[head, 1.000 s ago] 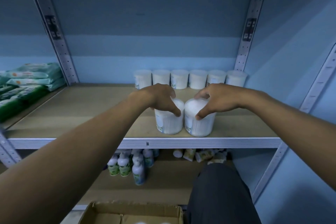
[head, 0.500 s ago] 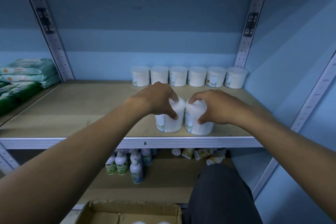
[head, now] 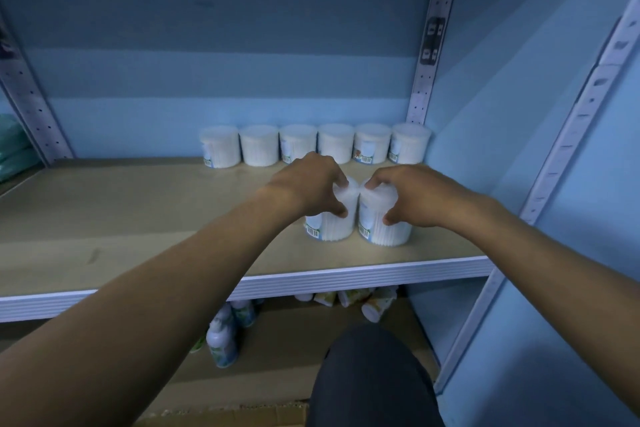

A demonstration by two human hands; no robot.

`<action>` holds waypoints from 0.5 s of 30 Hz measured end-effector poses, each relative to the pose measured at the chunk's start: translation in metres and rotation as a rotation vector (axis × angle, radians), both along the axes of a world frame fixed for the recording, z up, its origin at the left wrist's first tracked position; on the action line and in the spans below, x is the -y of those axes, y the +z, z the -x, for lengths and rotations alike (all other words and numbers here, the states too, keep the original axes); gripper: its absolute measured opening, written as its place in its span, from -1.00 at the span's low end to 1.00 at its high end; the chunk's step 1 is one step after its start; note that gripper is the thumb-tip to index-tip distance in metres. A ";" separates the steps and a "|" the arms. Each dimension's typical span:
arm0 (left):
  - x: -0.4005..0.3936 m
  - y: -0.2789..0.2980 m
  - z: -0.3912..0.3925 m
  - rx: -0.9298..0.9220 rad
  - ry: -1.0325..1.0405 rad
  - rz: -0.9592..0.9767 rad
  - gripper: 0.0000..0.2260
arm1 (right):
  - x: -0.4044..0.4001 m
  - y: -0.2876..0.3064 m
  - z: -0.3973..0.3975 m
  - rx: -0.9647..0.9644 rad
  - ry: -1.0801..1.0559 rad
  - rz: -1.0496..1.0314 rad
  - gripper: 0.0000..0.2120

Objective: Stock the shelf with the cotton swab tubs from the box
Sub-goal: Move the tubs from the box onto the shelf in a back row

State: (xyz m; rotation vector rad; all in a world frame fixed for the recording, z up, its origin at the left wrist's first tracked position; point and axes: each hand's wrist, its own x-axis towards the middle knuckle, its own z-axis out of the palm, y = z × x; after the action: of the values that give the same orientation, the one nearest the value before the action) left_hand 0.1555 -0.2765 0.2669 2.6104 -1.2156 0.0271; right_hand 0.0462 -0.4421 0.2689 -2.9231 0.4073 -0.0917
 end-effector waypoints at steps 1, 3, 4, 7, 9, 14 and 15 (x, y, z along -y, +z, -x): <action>0.008 -0.001 -0.001 -0.003 -0.008 0.002 -0.45 | 0.007 0.000 0.000 -0.010 -0.015 0.005 -0.37; 0.026 -0.003 -0.005 0.004 -0.030 0.012 -0.45 | 0.023 0.001 -0.001 -0.019 -0.048 0.022 -0.38; 0.035 -0.005 -0.007 0.008 -0.036 0.016 -0.45 | 0.030 0.001 -0.003 -0.023 -0.064 0.028 -0.38; 0.059 -0.010 -0.014 0.017 -0.037 0.013 -0.44 | 0.049 0.001 -0.009 -0.033 -0.104 0.041 -0.37; 0.073 -0.013 -0.022 0.031 -0.035 -0.008 -0.43 | 0.058 0.000 -0.015 -0.031 -0.120 0.048 -0.36; 0.098 -0.019 -0.039 0.021 -0.039 -0.001 -0.42 | 0.080 0.003 -0.027 -0.038 -0.110 0.045 -0.36; 0.102 -0.019 -0.042 0.013 -0.037 0.005 -0.42 | 0.085 0.003 -0.029 -0.038 -0.106 0.040 -0.37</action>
State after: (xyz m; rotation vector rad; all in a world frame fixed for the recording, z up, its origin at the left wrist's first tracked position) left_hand 0.1973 -0.3786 0.2476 2.5864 -1.2664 0.0404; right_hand 0.0754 -0.5273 0.2720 -2.9456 0.5731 -0.0592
